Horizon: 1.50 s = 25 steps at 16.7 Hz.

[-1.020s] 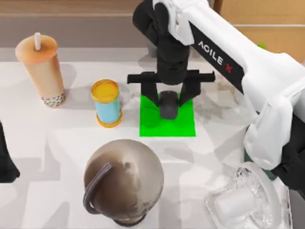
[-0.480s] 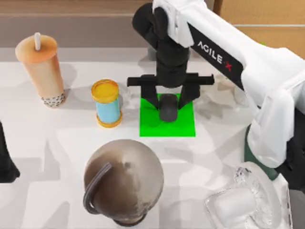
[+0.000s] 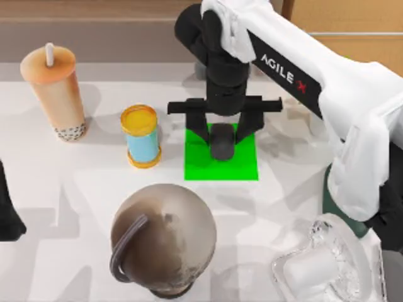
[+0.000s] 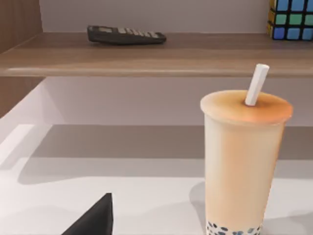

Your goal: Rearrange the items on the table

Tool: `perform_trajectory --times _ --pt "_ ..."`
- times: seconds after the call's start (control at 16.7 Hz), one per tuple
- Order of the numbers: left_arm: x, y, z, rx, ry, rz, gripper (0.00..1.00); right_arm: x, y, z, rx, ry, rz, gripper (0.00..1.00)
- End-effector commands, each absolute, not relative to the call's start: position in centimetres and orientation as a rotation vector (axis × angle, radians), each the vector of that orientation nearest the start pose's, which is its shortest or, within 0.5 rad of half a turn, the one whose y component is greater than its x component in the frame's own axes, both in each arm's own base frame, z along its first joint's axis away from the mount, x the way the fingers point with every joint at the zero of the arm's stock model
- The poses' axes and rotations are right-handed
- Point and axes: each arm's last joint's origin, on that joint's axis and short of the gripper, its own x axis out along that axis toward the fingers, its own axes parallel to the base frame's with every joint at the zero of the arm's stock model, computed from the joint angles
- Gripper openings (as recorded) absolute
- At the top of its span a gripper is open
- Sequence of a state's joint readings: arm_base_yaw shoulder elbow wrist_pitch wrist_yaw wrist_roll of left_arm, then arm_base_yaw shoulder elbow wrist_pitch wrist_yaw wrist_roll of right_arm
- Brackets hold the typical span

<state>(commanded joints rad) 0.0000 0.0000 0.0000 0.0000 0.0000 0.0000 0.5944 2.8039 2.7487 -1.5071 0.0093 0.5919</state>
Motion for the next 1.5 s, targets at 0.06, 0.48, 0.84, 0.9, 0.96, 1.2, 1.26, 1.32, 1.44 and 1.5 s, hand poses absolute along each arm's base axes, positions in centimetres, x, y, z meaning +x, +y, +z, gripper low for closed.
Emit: perform_trajectory --times 0.06,0.48,0.84,0.9,0.96,1.2,1.26,1.32,1.44,1.5 --pt "10.6 -0.1 16.0 0.0 0.0 0.0 1.0 43.0 30.0 13.5 -0.009 1.565 0.018 0.3" --pt "10.6 -0.1 16.0 0.0 0.0 0.0 1.0 43.0 30.0 13.5 -0.009 1.565 0.018 0.83" --pt "10.6 -0.1 16.0 0.0 0.0 0.0 1.0 43.0 30.0 13.5 -0.009 1.565 0.018 1.0" --pt "10.6 -0.1 16.0 0.0 0.0 0.0 1.0 43.0 30.0 13.5 -0.009 1.565 0.018 1.0" --pt "10.6 -0.1 16.0 0.0 0.0 0.0 1.0 43.0 30.0 13.5 -0.009 1.565 0.018 1.0" --pt "10.6 -0.1 16.0 0.0 0.0 0.0 1.0 43.1 29.8 13.5 -0.007 1.565 0.016 1.0" --pt "10.6 -0.1 16.0 0.0 0.0 0.0 1.0 43.1 29.7 13.8 -0.003 1.559 0.018 1.0" --pt "10.6 -0.1 16.0 0.0 0.0 0.0 1.0 43.2 29.5 14.4 0.004 1.546 0.023 1.0" --pt "10.6 -0.1 16.0 0.0 0.0 0.0 1.0 43.4 28.9 16.7 0.027 1.497 0.047 1.0" --pt "10.6 -0.1 16.0 0.0 0.0 0.0 1.0 43.4 28.5 18.3 0.042 1.462 0.064 1.0"
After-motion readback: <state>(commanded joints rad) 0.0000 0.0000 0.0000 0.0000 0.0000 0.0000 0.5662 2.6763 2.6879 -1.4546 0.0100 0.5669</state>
